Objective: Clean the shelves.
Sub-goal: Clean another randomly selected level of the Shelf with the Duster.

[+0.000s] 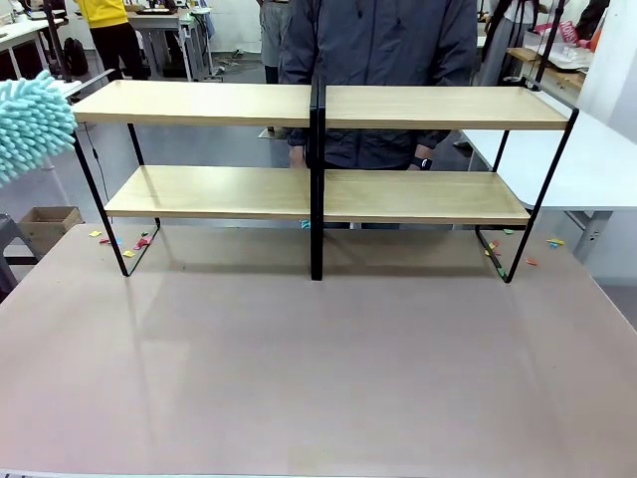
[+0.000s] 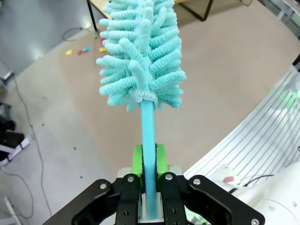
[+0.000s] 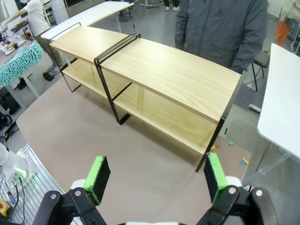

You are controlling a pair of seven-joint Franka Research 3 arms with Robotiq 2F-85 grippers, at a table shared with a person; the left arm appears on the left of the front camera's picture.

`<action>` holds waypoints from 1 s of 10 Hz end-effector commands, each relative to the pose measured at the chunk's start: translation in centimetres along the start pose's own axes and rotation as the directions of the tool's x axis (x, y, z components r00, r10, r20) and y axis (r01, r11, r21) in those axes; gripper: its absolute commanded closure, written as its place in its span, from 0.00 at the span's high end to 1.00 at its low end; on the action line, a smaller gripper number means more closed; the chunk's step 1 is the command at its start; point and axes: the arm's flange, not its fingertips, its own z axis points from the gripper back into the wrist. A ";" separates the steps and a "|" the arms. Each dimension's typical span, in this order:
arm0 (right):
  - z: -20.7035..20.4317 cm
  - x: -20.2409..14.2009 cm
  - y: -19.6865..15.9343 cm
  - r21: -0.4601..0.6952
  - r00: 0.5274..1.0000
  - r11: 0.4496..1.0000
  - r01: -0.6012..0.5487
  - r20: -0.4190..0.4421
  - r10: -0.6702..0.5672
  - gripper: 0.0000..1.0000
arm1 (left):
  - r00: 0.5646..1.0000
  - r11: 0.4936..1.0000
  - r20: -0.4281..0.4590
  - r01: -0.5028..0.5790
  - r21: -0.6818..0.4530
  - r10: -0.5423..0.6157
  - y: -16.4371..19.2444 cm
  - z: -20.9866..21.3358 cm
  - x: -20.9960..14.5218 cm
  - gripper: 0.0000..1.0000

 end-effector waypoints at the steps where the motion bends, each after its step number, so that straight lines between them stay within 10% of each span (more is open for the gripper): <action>1: 0.0 0.1 0.1 0.007 1.000 1.000 -0.002 0.008 0.001 1.00 | 1.000 0.999 -0.007 0.028 -0.018 -0.028 0.2 -0.8 0.9 0.00; 10: 0.0 0.1 0.1 0.007 1.000 1.000 -0.002 0.008 0.001 1.00 | 1.000 0.999 -0.007 0.028 -0.018 -0.028 0.2 -0.8 0.9 0.00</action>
